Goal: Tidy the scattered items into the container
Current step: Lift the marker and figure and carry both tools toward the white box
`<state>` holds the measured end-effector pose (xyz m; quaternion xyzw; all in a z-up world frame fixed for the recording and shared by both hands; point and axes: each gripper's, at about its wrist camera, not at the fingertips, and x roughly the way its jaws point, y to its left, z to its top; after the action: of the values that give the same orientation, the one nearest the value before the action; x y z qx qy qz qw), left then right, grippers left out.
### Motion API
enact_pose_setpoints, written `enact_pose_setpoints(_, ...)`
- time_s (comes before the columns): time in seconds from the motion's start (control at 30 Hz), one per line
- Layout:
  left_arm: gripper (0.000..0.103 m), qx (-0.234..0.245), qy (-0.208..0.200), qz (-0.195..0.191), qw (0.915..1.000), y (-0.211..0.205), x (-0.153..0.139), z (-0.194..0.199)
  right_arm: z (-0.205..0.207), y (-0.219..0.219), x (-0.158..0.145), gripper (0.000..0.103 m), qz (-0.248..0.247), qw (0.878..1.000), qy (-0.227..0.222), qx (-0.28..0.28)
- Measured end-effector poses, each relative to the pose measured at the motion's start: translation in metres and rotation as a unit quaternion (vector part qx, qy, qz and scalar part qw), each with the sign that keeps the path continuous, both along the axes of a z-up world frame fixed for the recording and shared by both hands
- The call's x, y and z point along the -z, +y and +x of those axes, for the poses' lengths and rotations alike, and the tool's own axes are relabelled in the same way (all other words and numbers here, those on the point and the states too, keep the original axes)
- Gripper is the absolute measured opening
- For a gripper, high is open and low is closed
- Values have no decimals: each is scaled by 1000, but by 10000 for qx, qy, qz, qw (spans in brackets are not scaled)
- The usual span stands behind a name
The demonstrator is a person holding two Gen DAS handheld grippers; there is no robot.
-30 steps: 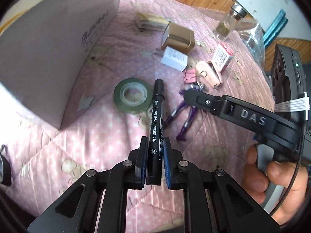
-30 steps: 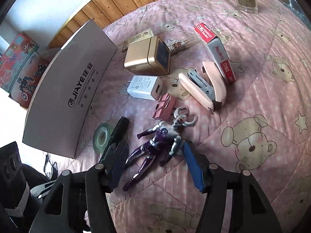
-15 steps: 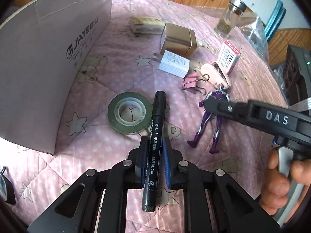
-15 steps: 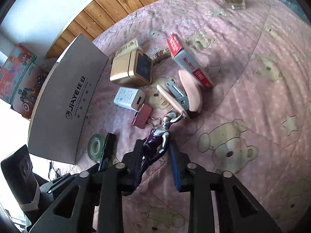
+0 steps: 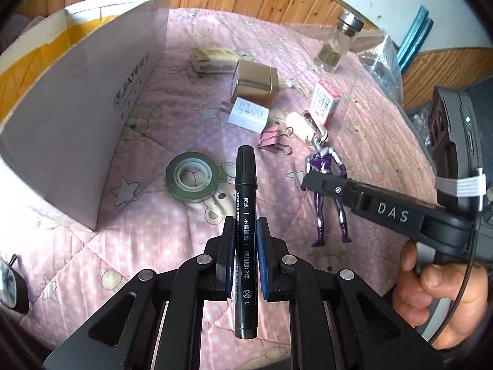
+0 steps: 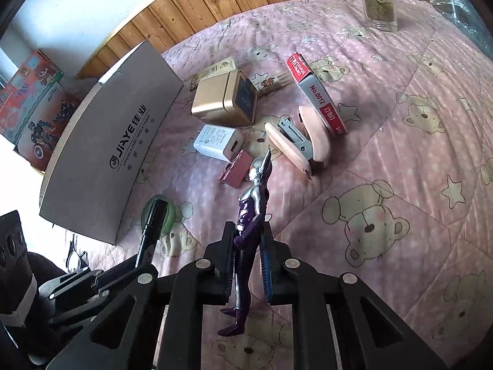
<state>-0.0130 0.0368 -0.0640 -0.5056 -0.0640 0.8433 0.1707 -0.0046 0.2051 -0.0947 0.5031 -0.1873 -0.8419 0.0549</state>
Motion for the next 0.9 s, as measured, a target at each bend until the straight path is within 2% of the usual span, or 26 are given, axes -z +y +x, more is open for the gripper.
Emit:
enact_pose_setpoints(0.37, 13, -47, 276, 211, 9994, -11, -38, 25, 25, -36, -27, 16, 185, 9984, 284, -448)
enact_pose_setpoints(0.9, 13, -142, 604, 508, 9968, -26, -72, 38, 50, -52, -73, 16, 268, 9955, 666, -624)
